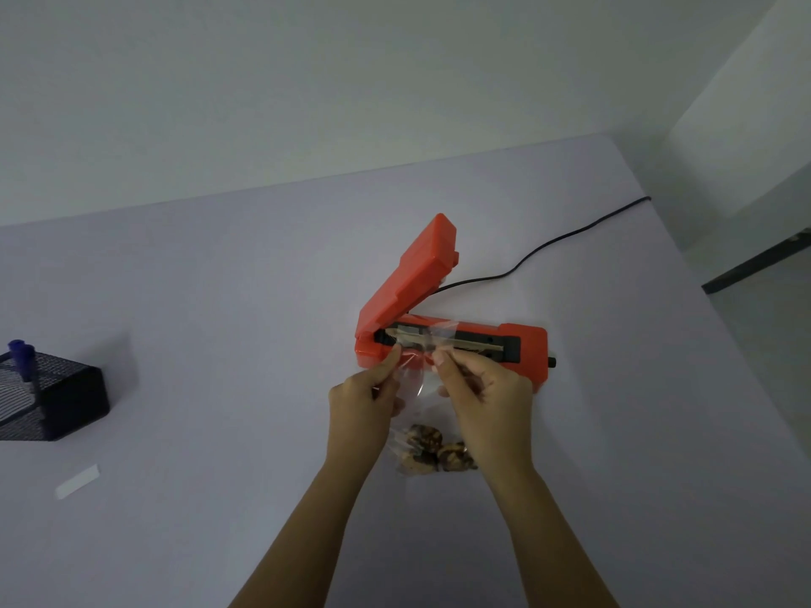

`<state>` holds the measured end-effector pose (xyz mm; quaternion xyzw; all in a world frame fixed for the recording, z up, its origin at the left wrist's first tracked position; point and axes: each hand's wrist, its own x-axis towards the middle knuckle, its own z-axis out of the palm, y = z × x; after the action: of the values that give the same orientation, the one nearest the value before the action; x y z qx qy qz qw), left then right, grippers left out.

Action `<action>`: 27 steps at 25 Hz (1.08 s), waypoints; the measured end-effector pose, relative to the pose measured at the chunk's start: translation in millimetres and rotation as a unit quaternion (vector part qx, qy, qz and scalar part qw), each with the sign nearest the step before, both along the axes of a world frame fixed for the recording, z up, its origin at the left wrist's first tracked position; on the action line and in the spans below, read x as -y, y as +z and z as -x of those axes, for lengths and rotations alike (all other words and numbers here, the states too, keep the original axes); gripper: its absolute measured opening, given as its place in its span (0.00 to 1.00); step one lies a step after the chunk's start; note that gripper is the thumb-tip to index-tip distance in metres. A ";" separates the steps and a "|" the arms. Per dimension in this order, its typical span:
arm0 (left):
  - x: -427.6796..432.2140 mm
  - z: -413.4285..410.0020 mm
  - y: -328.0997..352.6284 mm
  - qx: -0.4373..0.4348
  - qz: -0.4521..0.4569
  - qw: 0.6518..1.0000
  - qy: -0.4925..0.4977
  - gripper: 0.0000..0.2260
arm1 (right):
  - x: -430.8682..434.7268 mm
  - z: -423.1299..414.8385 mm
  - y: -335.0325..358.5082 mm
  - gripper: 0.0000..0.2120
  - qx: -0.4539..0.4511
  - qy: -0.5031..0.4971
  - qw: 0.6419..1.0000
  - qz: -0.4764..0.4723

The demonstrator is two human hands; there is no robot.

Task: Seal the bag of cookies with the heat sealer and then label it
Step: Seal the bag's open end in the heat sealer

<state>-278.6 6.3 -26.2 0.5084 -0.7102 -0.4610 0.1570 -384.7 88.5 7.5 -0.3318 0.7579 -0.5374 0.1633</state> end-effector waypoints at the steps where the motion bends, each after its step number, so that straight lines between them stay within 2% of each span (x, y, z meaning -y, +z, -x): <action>1: 0.1 0.2 0.1 -0.001 -0.005 1.000 0.005 0.14 | -0.1 0.1 0.0 0.10 -0.006 0.006 1.000 0.006; 5: 1.4 1.8 1.3 -0.014 -0.012 1.000 0.020 0.14 | -1.0 0.3 -2.9 0.13 -0.029 0.020 0.999 0.026; 13: 1.7 0.3 -0.1 -0.037 -0.043 0.998 0.038 0.13 | -2.6 -3.0 -5.8 0.06 -0.059 0.077 0.994 0.046; 15: -0.7 0.5 0.6 -0.045 -0.044 0.997 0.045 0.14 | -5.0 -4.1 -3.2 0.05 -0.041 0.072 0.995 0.054; 16: -2.8 0.0 2.4 -0.058 -0.049 0.996 0.056 0.14 | -7.4 -4.0 -0.9 0.04 -0.010 0.058 0.997 0.058; 18: -8.2 -4.2 8.7 -0.087 -0.068 0.990 0.092 0.14 | -13.4 -4.6 3.7 0.03 0.108 0.001 0.993 0.051; 20: -17.3 -13.7 17.3 -0.108 -0.093 0.982 0.128 0.14 | -21.6 -7.6 2.7 0.07 0.230 -0.061 0.971 0.033; 23: -34.1 -38.4 30.2 -0.101 -0.103 0.977 0.158 0.13 | -30.4 -20.0 -0.1 0.07 0.308 -0.081 0.948 -0.011; 27: -46.3 -89.4 39.4 -0.068 -0.108 0.967 0.220 0.13 | -25.8 -57.3 -2.2 0.05 0.387 -0.037 0.919 -0.061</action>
<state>-189.2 52.6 13.2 0.6333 -0.5145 -0.5226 0.2472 -327.4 114.4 5.3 -0.0586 0.6787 -0.5820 0.4440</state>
